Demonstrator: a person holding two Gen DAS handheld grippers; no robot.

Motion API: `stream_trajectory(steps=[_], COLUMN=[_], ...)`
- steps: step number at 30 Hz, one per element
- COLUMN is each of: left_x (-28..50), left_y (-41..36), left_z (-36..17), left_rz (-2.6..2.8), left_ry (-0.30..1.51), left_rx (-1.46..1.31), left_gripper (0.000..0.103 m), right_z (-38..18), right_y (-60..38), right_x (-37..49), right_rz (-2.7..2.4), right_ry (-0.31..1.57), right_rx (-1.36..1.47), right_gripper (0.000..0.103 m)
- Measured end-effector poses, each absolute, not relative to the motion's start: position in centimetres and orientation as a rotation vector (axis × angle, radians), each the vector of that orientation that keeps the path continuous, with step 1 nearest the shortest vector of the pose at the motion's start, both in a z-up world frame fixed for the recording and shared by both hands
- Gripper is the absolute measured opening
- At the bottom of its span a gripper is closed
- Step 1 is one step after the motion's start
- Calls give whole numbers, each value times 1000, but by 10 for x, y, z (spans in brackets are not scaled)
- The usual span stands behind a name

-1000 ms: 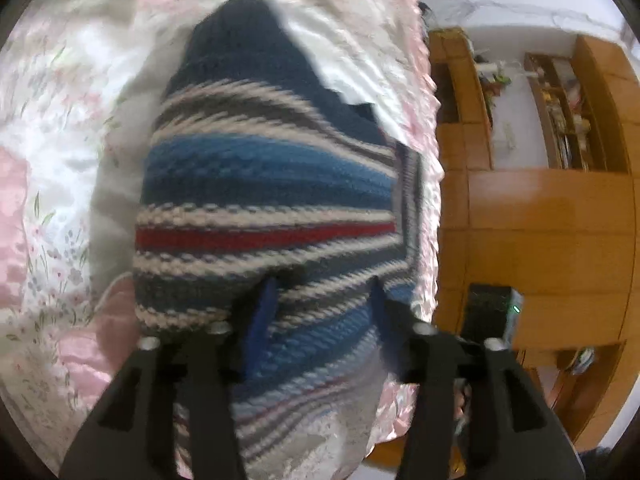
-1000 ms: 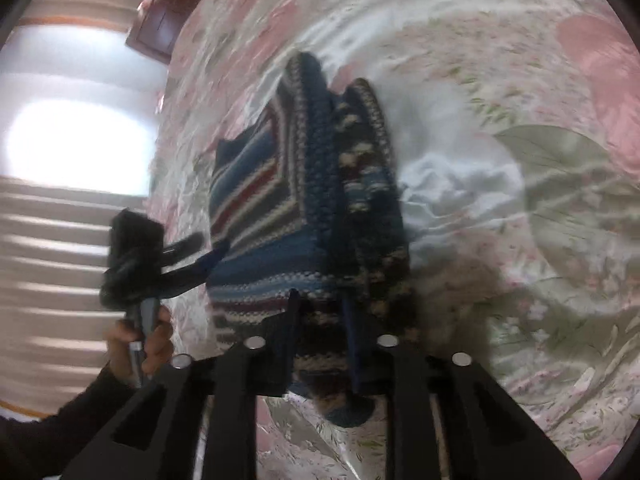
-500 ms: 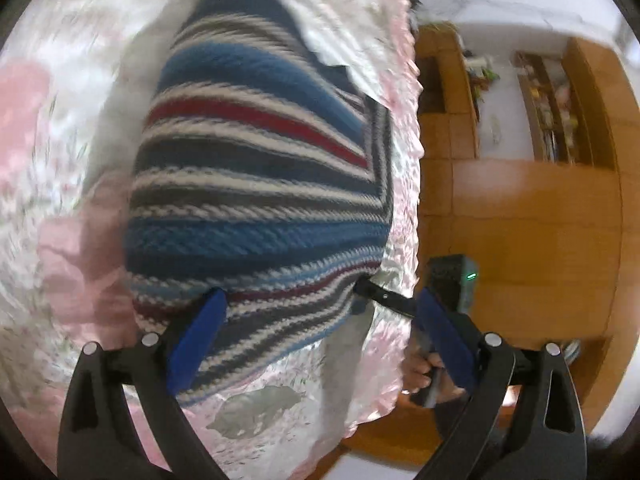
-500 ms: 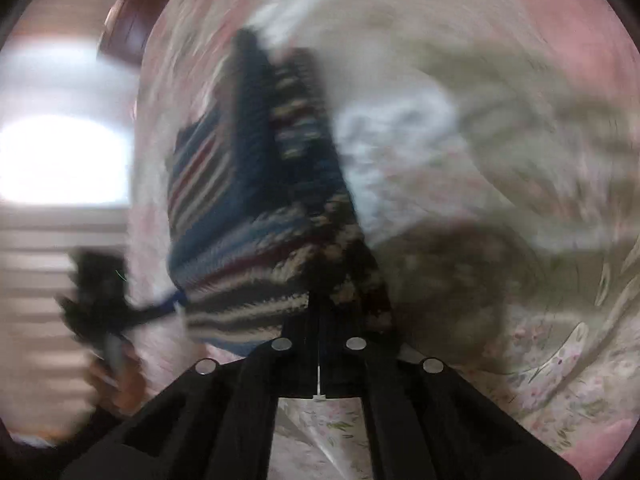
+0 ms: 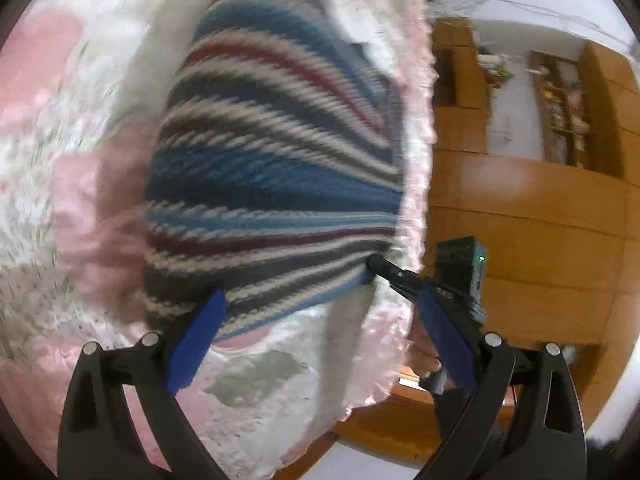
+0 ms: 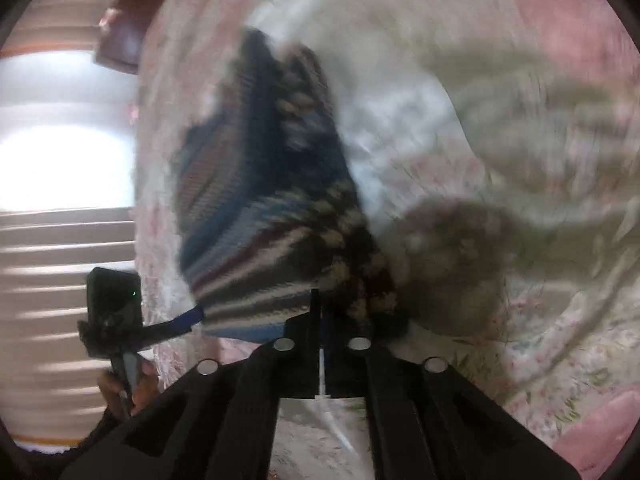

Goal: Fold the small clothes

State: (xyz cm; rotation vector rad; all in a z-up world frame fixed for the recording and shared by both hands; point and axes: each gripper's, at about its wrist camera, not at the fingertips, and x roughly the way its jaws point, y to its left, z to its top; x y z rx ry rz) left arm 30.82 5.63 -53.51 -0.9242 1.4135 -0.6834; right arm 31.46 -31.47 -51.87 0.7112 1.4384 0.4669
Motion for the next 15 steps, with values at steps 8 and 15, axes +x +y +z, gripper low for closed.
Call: stream_trajectory(steps=[8,15], left_x=[368,377], left_y=[59,39], left_z=[-527,-559], left_rz=[-413,-481], left_ry=[1419,1518], left_rx=[-482,-522], left_gripper=[97,97], right_z=[-516,-527], right_y=[-281,-305], right_x=[385,393], right_rz=[586,547], right_ry=[1371,1409], right_rx=[714,697], right_gripper=[28,5])
